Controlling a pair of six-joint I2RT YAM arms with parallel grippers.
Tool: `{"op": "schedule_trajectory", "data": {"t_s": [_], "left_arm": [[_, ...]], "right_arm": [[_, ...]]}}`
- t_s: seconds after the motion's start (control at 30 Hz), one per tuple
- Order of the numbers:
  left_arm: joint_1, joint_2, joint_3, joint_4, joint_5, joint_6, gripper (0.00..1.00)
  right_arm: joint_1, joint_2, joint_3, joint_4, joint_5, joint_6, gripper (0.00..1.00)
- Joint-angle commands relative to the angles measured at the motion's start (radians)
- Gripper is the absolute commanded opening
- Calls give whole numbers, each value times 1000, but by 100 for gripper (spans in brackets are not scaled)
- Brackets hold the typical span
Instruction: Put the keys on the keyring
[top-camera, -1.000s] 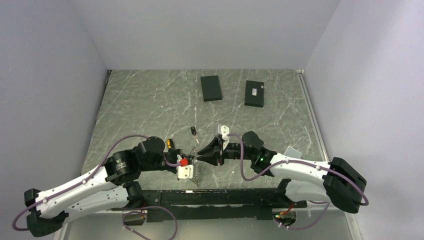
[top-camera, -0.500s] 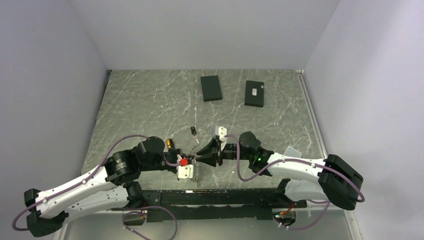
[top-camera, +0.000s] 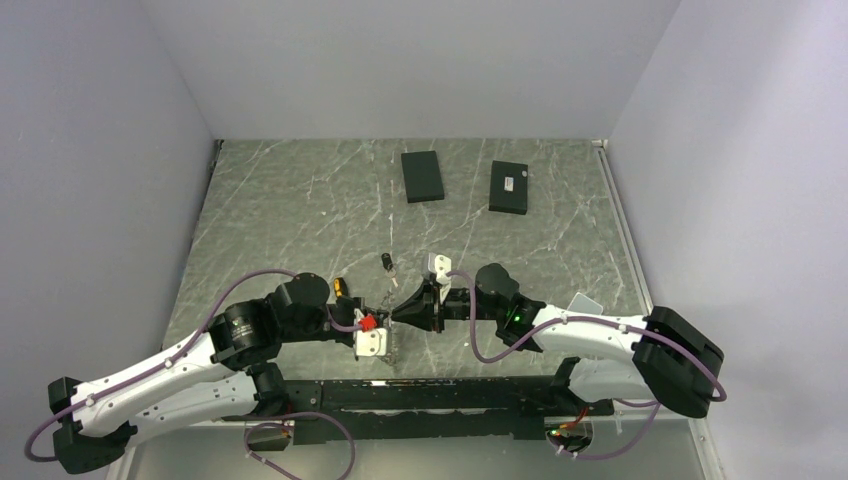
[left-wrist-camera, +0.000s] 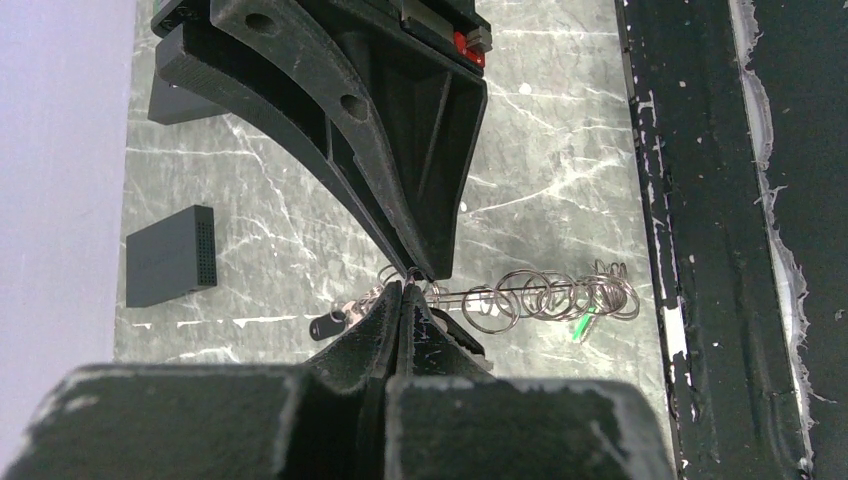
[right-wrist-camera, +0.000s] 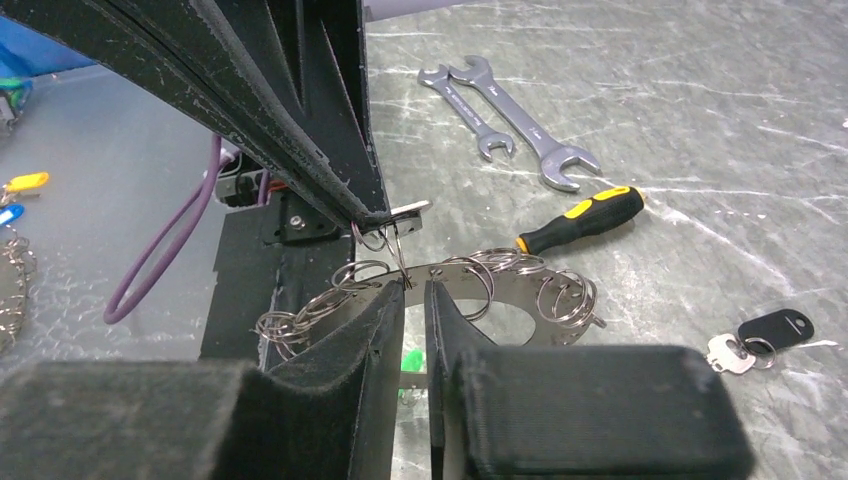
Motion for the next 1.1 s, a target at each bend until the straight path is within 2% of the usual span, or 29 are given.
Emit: {"op": "schedule_trajectory", "data": {"t_s": [0.0, 0.37, 0.53, 0.83, 1.07], "left_arm": [[4, -11, 12, 75, -5, -9, 0], [4, -10, 10, 76, -8, -12, 0], [5, -7, 9, 77, -6, -12, 0], [6, -4, 9, 76, 0, -12, 0], [6, -4, 9, 75, 5, -15, 0]], "right_arm": [[5, 2, 38, 20, -25, -20, 15], [4, 1, 49, 21, -43, -23, 5], [4, -25, 67, -29, -62, -47, 0], [4, -68, 131, -165, -83, -78, 0], [4, -115, 162, -266, -43, -105, 0]]}}
